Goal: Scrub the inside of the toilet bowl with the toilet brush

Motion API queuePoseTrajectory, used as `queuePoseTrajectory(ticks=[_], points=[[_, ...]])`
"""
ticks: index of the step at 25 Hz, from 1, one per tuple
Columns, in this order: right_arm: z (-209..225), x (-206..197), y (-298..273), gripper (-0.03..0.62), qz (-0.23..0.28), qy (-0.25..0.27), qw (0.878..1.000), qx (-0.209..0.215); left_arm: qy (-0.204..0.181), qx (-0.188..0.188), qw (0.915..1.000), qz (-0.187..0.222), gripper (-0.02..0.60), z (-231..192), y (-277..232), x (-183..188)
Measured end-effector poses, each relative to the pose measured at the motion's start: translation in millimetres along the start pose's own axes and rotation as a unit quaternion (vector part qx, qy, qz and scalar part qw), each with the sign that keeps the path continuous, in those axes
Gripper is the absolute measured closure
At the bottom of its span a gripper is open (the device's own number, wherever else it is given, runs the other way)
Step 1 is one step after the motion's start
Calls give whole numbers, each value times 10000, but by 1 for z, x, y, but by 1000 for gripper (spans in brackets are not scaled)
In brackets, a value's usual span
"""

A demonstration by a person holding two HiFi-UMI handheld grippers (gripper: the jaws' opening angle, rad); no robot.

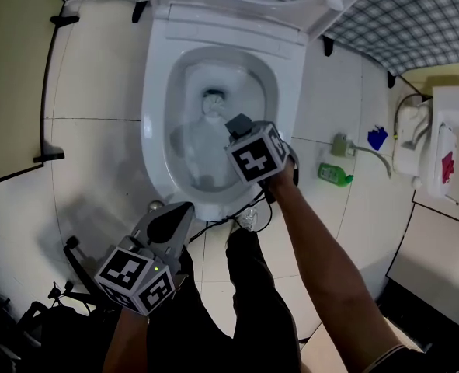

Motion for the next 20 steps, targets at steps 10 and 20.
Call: queuePoseTrajectory(ticks=[10,20], points=[[-14,-50,55,413,83,186,9992,333,103,297,9995,-87,574,-5,1,-2],[11,-70,140,416,1645,-1246,9688,1375,-300,388,9988,-31,574,15,-14,13]])
Point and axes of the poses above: the fingertips, and each gripper's own axes: y backward along the fingers, z to its right, x out of its top, the point moved 1 cm from there along y, backward along the fingers, and after that the axes turned 6 degrees about -y, right-handed, at the moved point
